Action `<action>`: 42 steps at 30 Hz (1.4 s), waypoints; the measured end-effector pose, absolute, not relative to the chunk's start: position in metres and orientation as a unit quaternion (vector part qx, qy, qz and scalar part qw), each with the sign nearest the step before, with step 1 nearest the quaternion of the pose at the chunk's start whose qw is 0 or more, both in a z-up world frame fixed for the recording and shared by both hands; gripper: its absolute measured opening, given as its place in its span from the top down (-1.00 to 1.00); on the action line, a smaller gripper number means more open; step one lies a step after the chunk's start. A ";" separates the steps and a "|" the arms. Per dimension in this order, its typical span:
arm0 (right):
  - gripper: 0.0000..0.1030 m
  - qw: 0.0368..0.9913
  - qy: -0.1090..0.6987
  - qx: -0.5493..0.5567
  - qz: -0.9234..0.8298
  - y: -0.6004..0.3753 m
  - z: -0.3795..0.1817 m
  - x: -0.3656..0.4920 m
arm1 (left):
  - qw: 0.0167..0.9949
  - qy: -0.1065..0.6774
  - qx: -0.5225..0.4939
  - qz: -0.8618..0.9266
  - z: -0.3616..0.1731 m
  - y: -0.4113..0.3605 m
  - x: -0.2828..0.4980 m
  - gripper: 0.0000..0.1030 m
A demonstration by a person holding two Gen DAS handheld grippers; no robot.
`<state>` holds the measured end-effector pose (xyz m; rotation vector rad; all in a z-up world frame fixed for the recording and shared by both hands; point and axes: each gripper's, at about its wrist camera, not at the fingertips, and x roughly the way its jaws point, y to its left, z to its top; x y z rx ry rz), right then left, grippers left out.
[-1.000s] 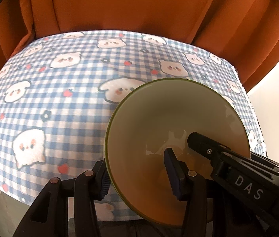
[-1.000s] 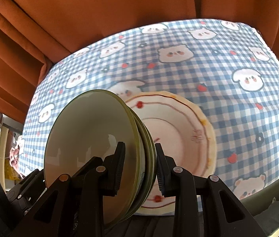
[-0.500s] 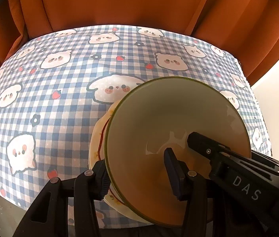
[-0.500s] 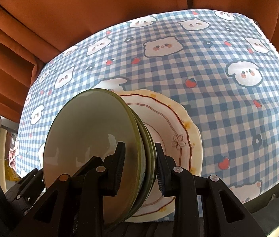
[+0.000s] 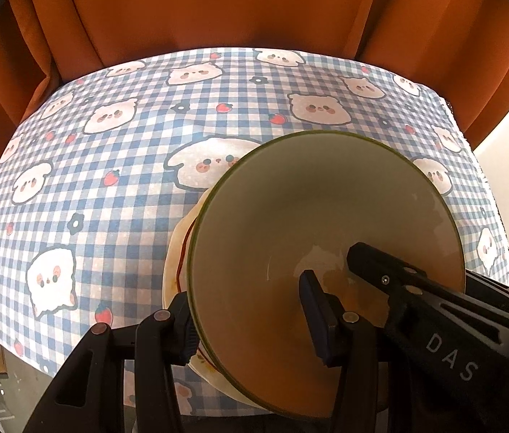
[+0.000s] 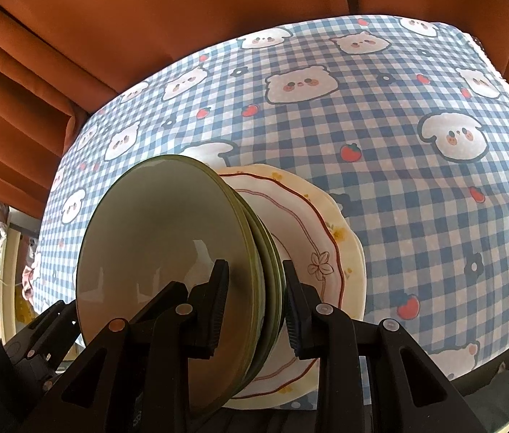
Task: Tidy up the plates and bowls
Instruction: 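Hold the bowl stack with both tools and bring it over the plates, then lower the bowl stack onto the plate stack and open both tools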
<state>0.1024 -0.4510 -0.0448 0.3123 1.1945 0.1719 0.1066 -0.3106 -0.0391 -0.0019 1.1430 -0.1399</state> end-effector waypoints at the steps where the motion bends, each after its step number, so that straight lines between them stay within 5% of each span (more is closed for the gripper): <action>1: 0.38 0.813 0.559 0.146 0.081 -0.451 -0.045 0.100 | 0.839 0.541 0.000 -0.064 -0.040 -0.311 0.106 0.05; 10: 0.36 0.812 0.559 0.149 0.083 -0.451 -0.045 0.096 | 0.843 0.535 0.008 -0.061 -0.037 -0.309 0.099 0.02; 27: -0.36 0.876 0.463 0.137 -0.027 -0.436 0.016 0.065 | 0.899 0.422 0.021 -0.118 0.024 -0.270 0.082 -0.55; 42: -0.42 0.928 0.364 0.080 -0.014 -0.342 0.045 0.009 | 0.935 0.346 0.023 -0.069 0.028 -0.159 0.028 -0.66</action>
